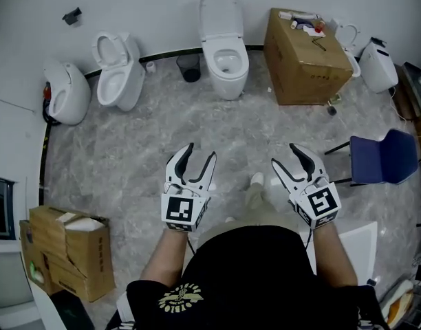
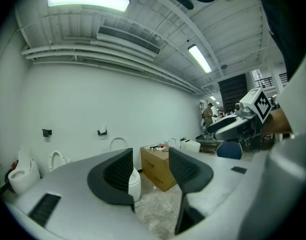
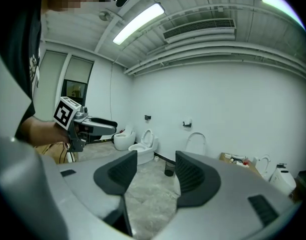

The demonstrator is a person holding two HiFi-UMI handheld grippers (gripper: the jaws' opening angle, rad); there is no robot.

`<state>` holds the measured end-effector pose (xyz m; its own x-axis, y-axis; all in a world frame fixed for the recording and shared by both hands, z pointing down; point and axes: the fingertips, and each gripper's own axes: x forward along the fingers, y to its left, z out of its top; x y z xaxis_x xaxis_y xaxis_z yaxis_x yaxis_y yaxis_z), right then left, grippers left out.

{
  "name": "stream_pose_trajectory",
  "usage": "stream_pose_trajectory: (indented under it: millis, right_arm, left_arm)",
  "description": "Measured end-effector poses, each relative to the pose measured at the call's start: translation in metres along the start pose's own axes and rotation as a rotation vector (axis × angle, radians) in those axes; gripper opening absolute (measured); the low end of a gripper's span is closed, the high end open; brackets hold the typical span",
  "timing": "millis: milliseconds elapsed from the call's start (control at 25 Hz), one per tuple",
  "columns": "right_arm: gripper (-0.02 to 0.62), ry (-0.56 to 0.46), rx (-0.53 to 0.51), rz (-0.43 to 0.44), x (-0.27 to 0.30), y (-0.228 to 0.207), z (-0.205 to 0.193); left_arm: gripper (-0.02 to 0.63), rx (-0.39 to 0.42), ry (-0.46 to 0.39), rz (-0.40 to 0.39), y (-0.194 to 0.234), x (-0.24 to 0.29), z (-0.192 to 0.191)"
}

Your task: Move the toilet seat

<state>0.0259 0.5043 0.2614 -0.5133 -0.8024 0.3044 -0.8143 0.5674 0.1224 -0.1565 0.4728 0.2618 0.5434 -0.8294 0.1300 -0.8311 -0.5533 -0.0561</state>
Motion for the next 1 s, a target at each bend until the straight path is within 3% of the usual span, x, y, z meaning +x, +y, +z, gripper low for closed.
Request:
stream_pose_trajectory:
  millis: [160,440,1000]
  right_arm:
    - [0.232,-0.040,-0.017,0.020,0.001,0.004,-0.007]
    - [0.230,-0.063,0.006,0.017,0.020,-0.015,0.001]
    - [0.230,-0.104,0.030,0.048,0.092,-0.113,0.012]
  left_arm:
    - [0.218,0.021,-0.004,-0.007,-0.012,0.002,-0.011]
    - [0.218,0.049,0.024,-0.006,0.007,0.023,-0.004]
    - [0.216,0.071,0.027,0.012,0.028,0.134,0.013]
